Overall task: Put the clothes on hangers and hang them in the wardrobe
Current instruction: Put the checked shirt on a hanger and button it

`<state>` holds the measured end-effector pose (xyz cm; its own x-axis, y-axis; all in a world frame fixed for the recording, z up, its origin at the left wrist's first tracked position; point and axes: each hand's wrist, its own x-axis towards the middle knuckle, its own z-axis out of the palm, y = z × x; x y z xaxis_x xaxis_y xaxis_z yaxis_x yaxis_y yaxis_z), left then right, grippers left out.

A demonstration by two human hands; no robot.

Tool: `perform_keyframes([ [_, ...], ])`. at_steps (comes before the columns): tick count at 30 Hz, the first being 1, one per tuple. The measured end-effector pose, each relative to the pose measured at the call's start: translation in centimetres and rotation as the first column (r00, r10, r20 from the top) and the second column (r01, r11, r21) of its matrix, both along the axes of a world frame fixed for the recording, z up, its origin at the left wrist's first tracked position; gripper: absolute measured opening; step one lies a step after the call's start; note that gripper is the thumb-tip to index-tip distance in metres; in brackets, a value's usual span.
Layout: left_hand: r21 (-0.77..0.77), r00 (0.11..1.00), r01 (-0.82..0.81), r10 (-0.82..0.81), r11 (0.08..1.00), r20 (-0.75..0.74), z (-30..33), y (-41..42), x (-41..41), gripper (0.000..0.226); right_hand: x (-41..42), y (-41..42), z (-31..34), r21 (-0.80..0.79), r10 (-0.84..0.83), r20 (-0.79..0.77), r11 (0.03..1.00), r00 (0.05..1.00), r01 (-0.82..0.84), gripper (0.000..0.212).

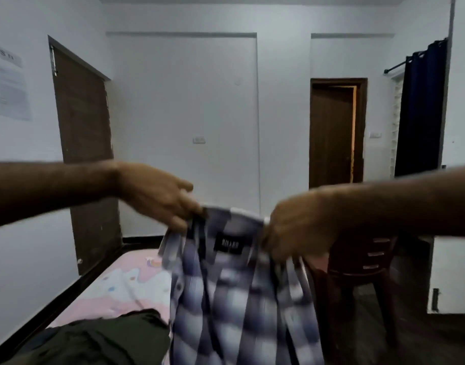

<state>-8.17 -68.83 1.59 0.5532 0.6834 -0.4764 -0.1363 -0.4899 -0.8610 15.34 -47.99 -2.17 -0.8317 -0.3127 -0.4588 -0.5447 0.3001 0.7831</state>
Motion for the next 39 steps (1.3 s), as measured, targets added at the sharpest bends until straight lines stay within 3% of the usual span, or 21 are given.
perform_keyframes([
  [2,0.154,0.997,-0.076,0.075,0.985,0.007,2.0,0.8,-0.9,0.018,-2.4,0.8,3.3,0.078,-0.173,-0.187,0.979,0.967,0.19,0.016],
  [4,0.273,0.969,-0.223,0.181,0.936,0.17,5.5,1.8,-1.0,0.029,-4.9,1.9,7.1,0.055,-0.108,-0.406,0.988,0.908,0.142,0.019],
  [5,0.297,0.937,-0.311,0.239,0.903,0.254,7.1,2.5,-0.8,0.033,-5.9,1.8,8.9,0.008,-0.184,-0.478,0.977,0.859,0.214,0.02],
  [6,0.305,0.897,-0.4,0.3,0.864,0.325,8.5,3.1,-0.4,0.031,-6.8,1.5,10.4,-0.131,-0.359,-0.427,0.933,0.83,0.336,0.021],
  [8,0.296,0.799,-0.508,0.314,0.809,0.512,10.3,4.2,0.1,0.017,-7.8,1.2,12.8,-0.396,-0.529,-0.24,0.819,0.814,0.415,0.015],
  [10,0.204,0.661,-0.539,0.26,0.817,0.704,10.8,4.2,-0.3,0.016,-8.0,1.8,14.1,-0.453,-0.504,-0.212,0.81,0.837,0.372,0.012],
  [12,0.103,0.533,-0.59,0.29,0.801,0.795,10.7,3.6,-1.4,0.02,-8.4,3.0,14.8,-0.459,-0.508,-0.187,0.802,0.841,0.382,0.026],
  [15,0.084,0.482,-0.618,0.292,0.782,0.826,9.6,3.5,-2.7,0.027,-8.5,3.1,14.0,-0.502,-0.541,-0.063,0.744,0.839,0.442,0.023],
  [17,0.141,0.498,-0.602,0.231,0.786,0.836,8.6,3.7,-2.8,0.042,-8.4,2.5,13.4,-0.628,-0.569,0.049,0.621,0.821,0.469,0.015],
  [19,0.215,0.542,-0.585,0.179,0.782,0.821,7.8,3.7,-3.0,0.034,-8.6,2.2,13.0,-0.724,-0.546,0.085,0.541,0.833,0.429,0.019],
  [23,0.346,0.574,-0.526,0.024,0.777,0.819,8.0,2.7,-3.6,0.019,-7.9,1.3,13.2,-0.734,-0.416,-0.054,0.634,0.908,0.246,0.026],
  [26,0.396,0.575,-0.558,-0.004,0.729,0.818,8.8,1.9,-4.0,0.023,-6.7,0.7,13.3,-0.785,-0.457,0.053,0.53,0.888,0.32,0.032],
  [28,0.334,0.54,-0.542,0.015,0.771,0.841,9.0,1.8,-4.2,0.022,-6.6,0.3,12.9,-0.79,-0.432,0.163,0.481,0.887,0.38,0.027],
  [31,0.147,0.413,-0.587,0.139,0.796,0.9,9.1,2.2,-3.9,0.018,-6.6,-0.7,12.3,-0.765,-0.38,0.177,0.527,0.908,0.37,0.049],
  [34,0.123,0.434,-0.598,0.191,0.792,0.88,9.0,2.5,-3.5,0.015,-6.7,-0.6,11.8,-0.658,-0.408,0.165,0.633,0.898,0.408,0.061],
  [37,0.122,0.435,-0.584,0.182,0.802,0.882,9.1,2.4,-3.3,0.013,-6.8,0.2,11.1,-0.53,-0.403,0.038,0.768,0.915,0.36,0.02],
  [39,0.112,0.415,-0.579,0.174,0.808,0.893,9.2,2.2,-3.1,0.015,-6.7,0.6,10.8,-0.605,-0.367,-0.008,0.742,0.93,0.287,0.02],
])
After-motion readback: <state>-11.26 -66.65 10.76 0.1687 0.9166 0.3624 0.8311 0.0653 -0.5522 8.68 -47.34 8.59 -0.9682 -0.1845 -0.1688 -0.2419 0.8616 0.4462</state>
